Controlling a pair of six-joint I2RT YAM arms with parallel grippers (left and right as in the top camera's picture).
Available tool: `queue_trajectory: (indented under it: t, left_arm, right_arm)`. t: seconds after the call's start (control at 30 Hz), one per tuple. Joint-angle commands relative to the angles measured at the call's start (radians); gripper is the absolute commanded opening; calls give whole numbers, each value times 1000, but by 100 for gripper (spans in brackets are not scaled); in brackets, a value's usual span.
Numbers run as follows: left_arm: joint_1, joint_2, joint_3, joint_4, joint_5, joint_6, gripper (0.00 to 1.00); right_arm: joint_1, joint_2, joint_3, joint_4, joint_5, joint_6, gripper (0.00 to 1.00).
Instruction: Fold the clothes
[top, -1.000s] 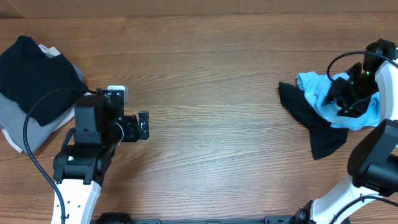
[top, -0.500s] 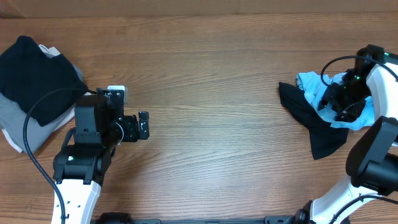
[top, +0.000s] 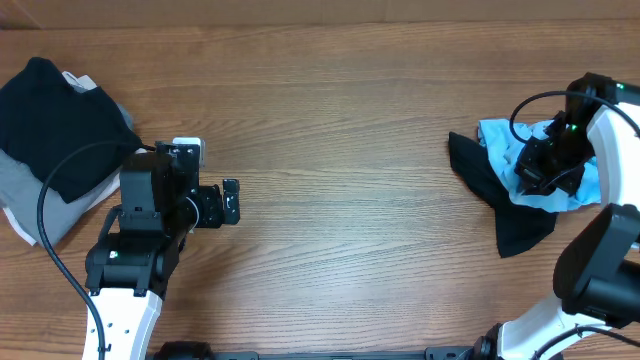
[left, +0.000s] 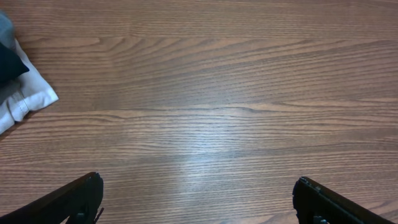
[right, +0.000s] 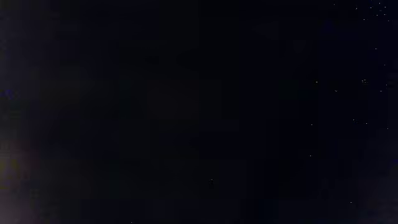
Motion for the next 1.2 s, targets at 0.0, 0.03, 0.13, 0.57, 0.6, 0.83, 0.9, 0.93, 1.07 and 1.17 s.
queue_trajectory:
  t: [0.0, 0.03, 0.13, 0.57, 0.6, 0.83, 0.9, 0.93, 1.07, 1.17]
  left_arm:
    - [-7, 2, 24, 4, 12, -10, 100]
    - [-7, 2, 24, 4, 12, -10, 100]
    - [-7, 2, 24, 4, 11, -10, 100]
    - [-7, 2, 24, 23, 19, -10, 100]
    - [-7, 2, 24, 23, 19, -10, 100]
    - [-7, 1, 24, 45, 75, -10, 100]
    - [-7, 1, 24, 42, 76, -10, 100]
    - [-7, 1, 24, 41, 76, -10, 100]
    - [-7, 2, 24, 44, 76, -10, 100]
    - [-7, 2, 24, 45, 76, -10, 100]
  right_arm:
    - [-2, -66, 88, -29, -27, -3, 5]
    - [-2, -74, 105, -37, -50, -8, 5]
    - [-2, -100, 155, -69, -233, -142, 4]
    - [-16, -137, 458, -144, -294, -299, 7]
    - [-16, -137, 458, -137, -278, -252, 4]
    - [-37, -147, 626, 71, -495, -182, 4]
    - [-56, -154, 766, 142, -380, -17, 4]
    - [-61, -155, 836, 165, -323, 34, 4]
    - [-61, -156, 1094, 184, -115, 84, 4]
    - [-61, -157, 1169, 208, -106, 50, 4]
